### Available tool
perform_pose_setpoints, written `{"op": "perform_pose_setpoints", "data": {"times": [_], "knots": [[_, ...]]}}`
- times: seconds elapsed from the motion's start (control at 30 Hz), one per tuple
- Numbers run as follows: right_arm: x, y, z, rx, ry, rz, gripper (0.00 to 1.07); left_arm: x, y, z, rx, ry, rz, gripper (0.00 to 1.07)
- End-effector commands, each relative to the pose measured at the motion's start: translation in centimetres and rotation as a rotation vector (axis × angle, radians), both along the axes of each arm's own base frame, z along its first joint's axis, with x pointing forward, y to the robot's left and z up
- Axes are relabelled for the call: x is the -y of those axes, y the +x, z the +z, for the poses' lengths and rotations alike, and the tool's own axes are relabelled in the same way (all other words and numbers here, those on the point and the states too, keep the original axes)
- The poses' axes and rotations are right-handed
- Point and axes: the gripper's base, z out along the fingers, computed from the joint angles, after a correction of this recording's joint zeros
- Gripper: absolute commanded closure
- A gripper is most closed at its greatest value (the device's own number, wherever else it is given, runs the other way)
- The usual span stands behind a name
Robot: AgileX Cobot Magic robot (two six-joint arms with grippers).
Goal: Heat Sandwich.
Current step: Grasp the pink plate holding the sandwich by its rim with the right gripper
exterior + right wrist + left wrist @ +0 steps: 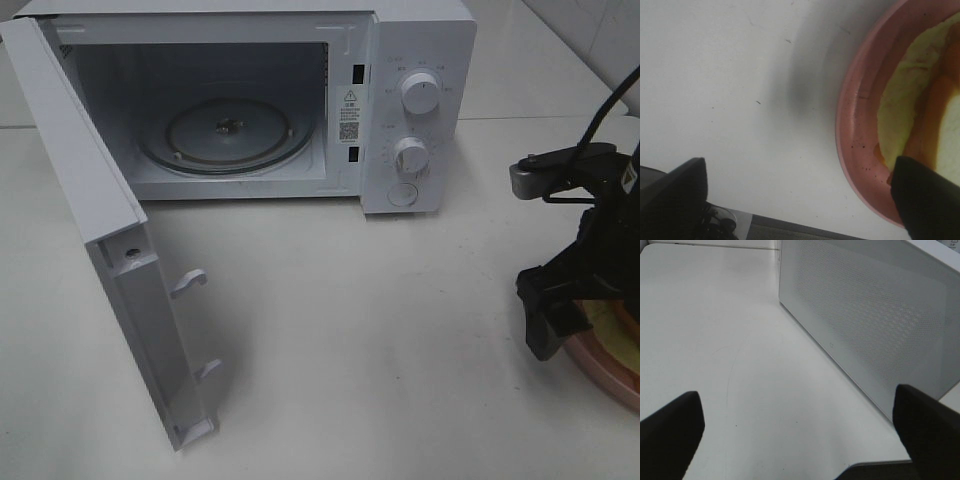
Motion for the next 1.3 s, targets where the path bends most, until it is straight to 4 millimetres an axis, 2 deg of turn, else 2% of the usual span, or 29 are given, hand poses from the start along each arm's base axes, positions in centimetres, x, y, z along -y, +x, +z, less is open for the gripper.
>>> {"op": "perform_pose_setpoints", "data": {"times": [0.03, 0.3, 0.63, 0.87, 1.3], "knots": [[0.6, 0.1, 0.0, 0.021, -0.020, -0.004, 0.13, 0.1, -0.2, 0.1, 0.028, -0.007, -0.008, 0.10], [0.8, 0.3, -0.2, 0.044, -0.045, -0.008, 0.15, 0.1, -0.2, 0.1, 0.028, -0.007, -0.008, 0.10], [1.3, 0.8, -2.7, 0.038, -0.025, -0.044, 0.16, 0.1, -0.2, 0.1, 0.028, -0.007, -0.008, 0.10], [1.2, 0.7, -3.7, 0.028, -0.011, -0.042, 0.17, 0.1, -0.2, 0.1, 0.028, -0.007, -0.008, 0.10], [1.3, 1.9, -6.6, 0.021, -0.030, -0.042, 0.19, 0.1, -0.2, 0.1, 0.028, -0.007, -0.008, 0.10]]}}
